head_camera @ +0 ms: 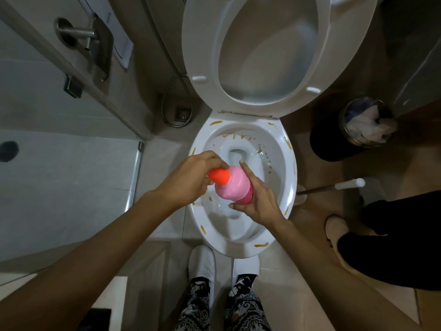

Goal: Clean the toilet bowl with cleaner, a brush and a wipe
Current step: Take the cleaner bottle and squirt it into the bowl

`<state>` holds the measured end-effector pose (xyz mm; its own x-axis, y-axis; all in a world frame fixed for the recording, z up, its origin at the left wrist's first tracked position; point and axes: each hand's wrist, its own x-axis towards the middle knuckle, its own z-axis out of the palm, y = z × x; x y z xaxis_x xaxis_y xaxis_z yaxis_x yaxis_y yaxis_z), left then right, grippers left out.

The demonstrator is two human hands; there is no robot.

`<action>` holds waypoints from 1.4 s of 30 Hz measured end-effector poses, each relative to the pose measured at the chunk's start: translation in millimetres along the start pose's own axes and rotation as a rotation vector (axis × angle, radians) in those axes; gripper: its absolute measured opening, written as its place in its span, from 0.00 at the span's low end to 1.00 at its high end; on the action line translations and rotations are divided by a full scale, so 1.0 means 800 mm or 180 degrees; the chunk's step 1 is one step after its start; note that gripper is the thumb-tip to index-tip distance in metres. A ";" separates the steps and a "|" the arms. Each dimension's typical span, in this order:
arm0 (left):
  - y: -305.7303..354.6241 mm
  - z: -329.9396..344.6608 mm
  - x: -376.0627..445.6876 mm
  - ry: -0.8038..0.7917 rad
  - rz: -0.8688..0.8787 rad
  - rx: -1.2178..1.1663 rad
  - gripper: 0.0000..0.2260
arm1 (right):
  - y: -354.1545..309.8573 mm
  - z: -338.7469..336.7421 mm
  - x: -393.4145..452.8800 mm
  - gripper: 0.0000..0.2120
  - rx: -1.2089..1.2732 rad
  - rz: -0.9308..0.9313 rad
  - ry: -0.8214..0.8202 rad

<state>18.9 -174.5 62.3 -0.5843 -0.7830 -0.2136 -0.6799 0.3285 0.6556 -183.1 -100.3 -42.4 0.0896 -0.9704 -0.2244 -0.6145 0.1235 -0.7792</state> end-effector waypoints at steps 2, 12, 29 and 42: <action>0.003 -0.003 -0.005 0.0072 -0.0071 -0.0135 0.27 | -0.002 0.003 -0.002 0.53 0.0042 0.0040 0.0029; 0.014 -0.005 -0.024 0.0140 -0.0370 0.0100 0.18 | -0.019 0.013 -0.019 0.52 0.0096 0.0168 -0.0076; 0.018 -0.015 -0.100 0.0659 -0.0811 -0.0137 0.18 | -0.058 0.032 -0.034 0.48 0.0145 -0.0057 -0.0589; 0.019 -0.039 -0.235 0.1077 -0.1631 0.0239 0.18 | -0.161 0.077 -0.059 0.42 -0.0096 -0.0879 -0.1107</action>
<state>131.9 -38.5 134.9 -0.0106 -0.9712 -0.2382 -0.8733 -0.1070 0.4752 -60.0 -57.4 32.6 0.5087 -0.8379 -0.1977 -0.5525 -0.1416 -0.8214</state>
